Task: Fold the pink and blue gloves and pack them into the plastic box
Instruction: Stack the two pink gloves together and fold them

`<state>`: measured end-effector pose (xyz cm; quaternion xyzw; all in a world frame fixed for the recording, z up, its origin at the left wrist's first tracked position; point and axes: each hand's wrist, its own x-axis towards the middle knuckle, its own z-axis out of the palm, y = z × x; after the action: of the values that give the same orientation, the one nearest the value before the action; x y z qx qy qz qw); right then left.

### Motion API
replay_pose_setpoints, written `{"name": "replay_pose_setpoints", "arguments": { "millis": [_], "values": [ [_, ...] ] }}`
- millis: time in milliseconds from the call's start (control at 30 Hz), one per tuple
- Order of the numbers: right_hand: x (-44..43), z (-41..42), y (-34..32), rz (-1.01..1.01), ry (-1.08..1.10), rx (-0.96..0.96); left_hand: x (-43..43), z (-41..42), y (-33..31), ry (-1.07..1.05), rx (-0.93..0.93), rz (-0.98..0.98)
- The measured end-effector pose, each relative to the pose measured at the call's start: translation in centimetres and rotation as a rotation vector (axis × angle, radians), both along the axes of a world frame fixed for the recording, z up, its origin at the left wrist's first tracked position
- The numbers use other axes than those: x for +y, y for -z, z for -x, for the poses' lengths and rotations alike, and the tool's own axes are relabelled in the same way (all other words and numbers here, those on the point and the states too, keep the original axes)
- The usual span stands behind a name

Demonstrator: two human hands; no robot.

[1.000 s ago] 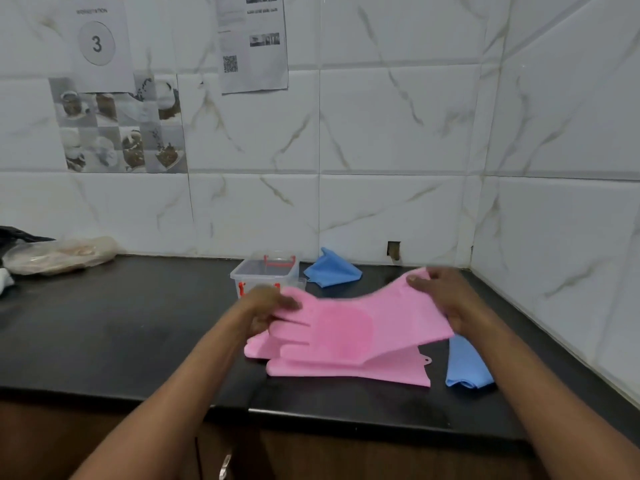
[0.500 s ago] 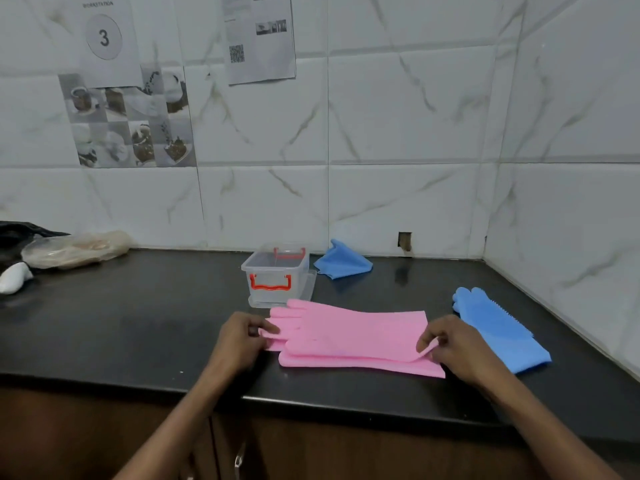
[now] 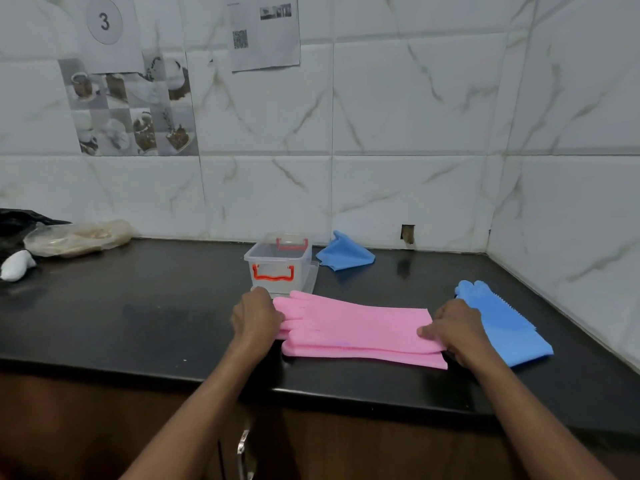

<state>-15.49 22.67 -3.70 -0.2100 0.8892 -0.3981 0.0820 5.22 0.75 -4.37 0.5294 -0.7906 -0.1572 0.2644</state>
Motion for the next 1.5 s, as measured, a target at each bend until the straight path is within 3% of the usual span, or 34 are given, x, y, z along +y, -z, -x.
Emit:
{"name": "replay_pose_setpoints", "arguments": {
  "millis": [100, 200, 267, 400, 567, 700, 867, 1100, 1200, 1267, 1333, 1433, 1500],
  "values": [
    [-0.2, -0.1, -0.6, 0.107, -0.001, -0.129, -0.3, 0.0, 0.5, -0.028, -0.013, 0.157],
    [-0.1, 0.1, -2.0, 0.327, -0.009, -0.376, -0.9, -0.2, 0.3, 0.037, 0.140, 0.171],
    [-0.4, 0.2, -2.3, 0.334, -0.026, -0.424, -1.4, 0.0, -0.1, 0.067, 0.223, 0.128],
    [-1.2, -0.6, -0.9, 0.195, -0.058, -0.329, -2.3, 0.5, -0.7, 0.051, 0.292, -0.011],
    [-0.9, 0.3, -0.8, 0.374, -0.082, -0.312, -2.1, 0.1, -0.6, 0.027, 0.375, 0.071],
    [0.0, -0.4, 0.6, 0.266, -0.102, -0.306, -2.0, -0.5, 1.2, 0.060, 0.319, 0.020],
    [0.0, -0.4, 2.3, 0.144, -0.001, 0.024, -1.3, -0.8, 2.6, 0.067, 0.433, 0.070],
    [0.4, -0.8, 2.8, 0.093, 0.007, 0.078, -1.7, -0.4, 3.0, 0.012, 0.334, 0.048],
    [0.8, -1.1, 2.9, 0.194, 0.007, 0.100, -1.3, -0.6, 2.6, 0.013, 0.367, 0.251],
    [1.0, -1.4, 2.9, 0.270, 0.043, 0.141, -0.1, -0.8, 2.3, 0.193, 0.400, 0.561],
    [1.0, -1.7, 2.8, 0.277, 0.065, 0.192, 1.5, -0.9, 2.2, 0.520, 0.352, 0.743],
    [0.9, -2.2, 2.8, 0.204, 0.077, 0.267, 4.4, -0.1, 2.6, 0.925, 0.048, 0.727],
    [0.9, -2.4, 2.9, 0.152, 0.108, 0.325, 6.1, 1.4, 2.9, 1.039, -0.083, 0.644]
  ]
}}
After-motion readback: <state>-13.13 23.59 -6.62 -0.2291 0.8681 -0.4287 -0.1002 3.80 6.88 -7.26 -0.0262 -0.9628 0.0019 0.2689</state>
